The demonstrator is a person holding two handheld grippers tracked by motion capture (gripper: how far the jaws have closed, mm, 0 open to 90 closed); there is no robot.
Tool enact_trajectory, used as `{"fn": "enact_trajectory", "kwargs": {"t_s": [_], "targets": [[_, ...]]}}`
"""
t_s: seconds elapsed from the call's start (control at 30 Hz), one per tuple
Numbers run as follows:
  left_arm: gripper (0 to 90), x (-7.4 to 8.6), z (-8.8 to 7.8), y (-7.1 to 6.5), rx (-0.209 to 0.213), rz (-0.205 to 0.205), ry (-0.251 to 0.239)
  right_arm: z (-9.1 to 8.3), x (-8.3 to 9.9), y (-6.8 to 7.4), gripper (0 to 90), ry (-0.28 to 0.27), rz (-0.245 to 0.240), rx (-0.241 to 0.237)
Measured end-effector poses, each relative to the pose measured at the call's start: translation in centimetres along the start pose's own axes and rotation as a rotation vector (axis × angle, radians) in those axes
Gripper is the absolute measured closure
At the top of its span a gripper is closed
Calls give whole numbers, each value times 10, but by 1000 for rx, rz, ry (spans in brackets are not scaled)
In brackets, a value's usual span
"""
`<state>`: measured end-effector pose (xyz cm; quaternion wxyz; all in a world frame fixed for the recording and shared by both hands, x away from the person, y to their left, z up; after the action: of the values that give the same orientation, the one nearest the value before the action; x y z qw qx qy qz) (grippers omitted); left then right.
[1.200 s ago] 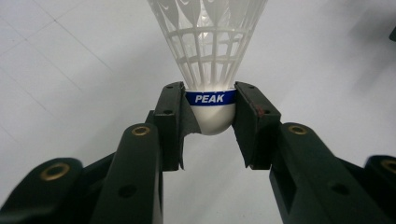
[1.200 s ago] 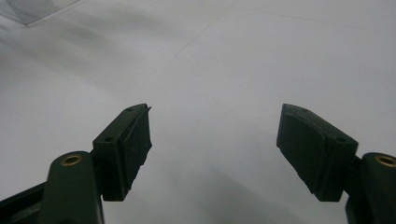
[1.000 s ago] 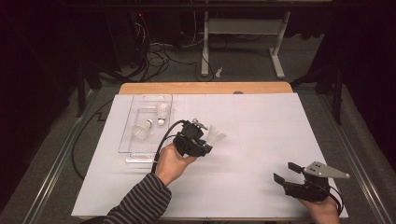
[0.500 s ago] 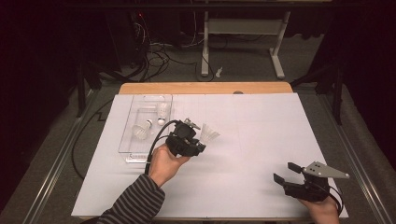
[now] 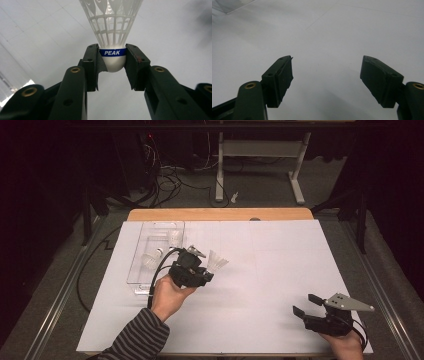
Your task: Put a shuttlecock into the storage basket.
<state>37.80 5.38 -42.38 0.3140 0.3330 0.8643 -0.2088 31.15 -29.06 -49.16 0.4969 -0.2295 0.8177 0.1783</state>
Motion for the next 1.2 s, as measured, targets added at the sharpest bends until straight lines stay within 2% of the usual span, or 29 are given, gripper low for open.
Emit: {"fn": "enact_trajectory", "kwargs": {"t_s": [0.77, 1.2], "targets": [[650, 10, -34, 18, -54, -31, -65, 0, 0, 0, 267, 1, 0, 1], [651, 16, -45, 25, -69, -47, -75, 0, 0, 0, 266, 1, 0, 2]]}}
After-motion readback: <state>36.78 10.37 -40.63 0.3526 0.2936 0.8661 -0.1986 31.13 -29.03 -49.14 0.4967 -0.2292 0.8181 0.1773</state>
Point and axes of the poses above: each handheld gripper's, and its own axes: z roughly forward along the jaws, x roughly out of its underside, y roughly to its left, the point moved 7 cm from there along z, roughly forward along the jaws, and after that the axes turned 6 degrees about -y, right-handed, at the moved point
